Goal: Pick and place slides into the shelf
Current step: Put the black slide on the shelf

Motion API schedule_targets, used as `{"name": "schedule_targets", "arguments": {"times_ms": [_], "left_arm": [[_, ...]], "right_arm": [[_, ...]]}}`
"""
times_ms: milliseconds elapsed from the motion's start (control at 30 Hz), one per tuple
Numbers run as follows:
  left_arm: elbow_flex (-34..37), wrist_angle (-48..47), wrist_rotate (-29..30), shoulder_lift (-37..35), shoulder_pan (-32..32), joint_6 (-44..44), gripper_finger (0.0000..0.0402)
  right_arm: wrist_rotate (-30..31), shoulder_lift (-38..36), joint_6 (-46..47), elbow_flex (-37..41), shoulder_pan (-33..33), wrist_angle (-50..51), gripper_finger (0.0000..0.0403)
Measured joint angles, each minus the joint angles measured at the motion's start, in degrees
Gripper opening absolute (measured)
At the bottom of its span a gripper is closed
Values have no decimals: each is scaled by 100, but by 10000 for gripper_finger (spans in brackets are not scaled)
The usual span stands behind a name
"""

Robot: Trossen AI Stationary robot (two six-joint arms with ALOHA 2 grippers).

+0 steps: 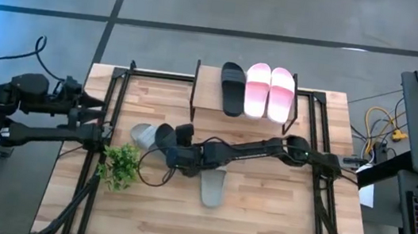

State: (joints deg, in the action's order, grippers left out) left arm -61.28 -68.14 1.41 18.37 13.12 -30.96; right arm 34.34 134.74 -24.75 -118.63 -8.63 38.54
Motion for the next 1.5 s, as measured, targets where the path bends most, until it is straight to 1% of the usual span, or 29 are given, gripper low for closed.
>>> {"name": "schedule_targets", "arguments": {"times_ms": [100,200,267,433,533,633,700,900,967,1033,1133,1200,1267,1367,1467,1500], "left_arm": [[51,-17,99,30,0,2,250],[106,13,103,43,0,4,250],[174,6,114,67,0,2,250],[266,16,111,197,0,-9,250],[267,18,108,300,0,-9,250],[267,22,105,383,-2,-9,250],[267,23,108,400,0,-9,250],[265,31,104,419,-2,-8,250],[263,46,100,407,-1,16,250],[264,50,110,409,-2,26,250],[265,46,108,411,-2,128,250],[265,46,141,418,-2,183,250],[265,46,178,418,-2,195,250],[266,44,217,433,-2,281,250],[267,43,210,429,-2,284,250],[267,42,212,429,-2,284,250]], "right_arm": [[-104,0,-16,18,33,24,148],[-494,11,27,21,57,4,119],[-608,28,49,26,57,-21,96],[-607,37,53,37,57,-29,41],[-561,37,183,9,57,-13,16],[-549,31,639,-167,55,4,11],[-511,14,1011,-417,56,50,10],[-337,-68,1523,-1658,50,534,9],[125,-345,1701,-1511,24,432,9],[731,-527,1923,-1460,8,557,9],[1807,-809,2288,-1458,38,1008,9],[2241,-925,2437,-1493,143,1282,9],[2285,-976,2615,-1517,322,1536,9],[2182,-976,2784,-1519,665,1830,9],[1681,-973,2778,-1519,1103,1891,9],[1612,-973,2774,-1519,1240,1911,9]]}}
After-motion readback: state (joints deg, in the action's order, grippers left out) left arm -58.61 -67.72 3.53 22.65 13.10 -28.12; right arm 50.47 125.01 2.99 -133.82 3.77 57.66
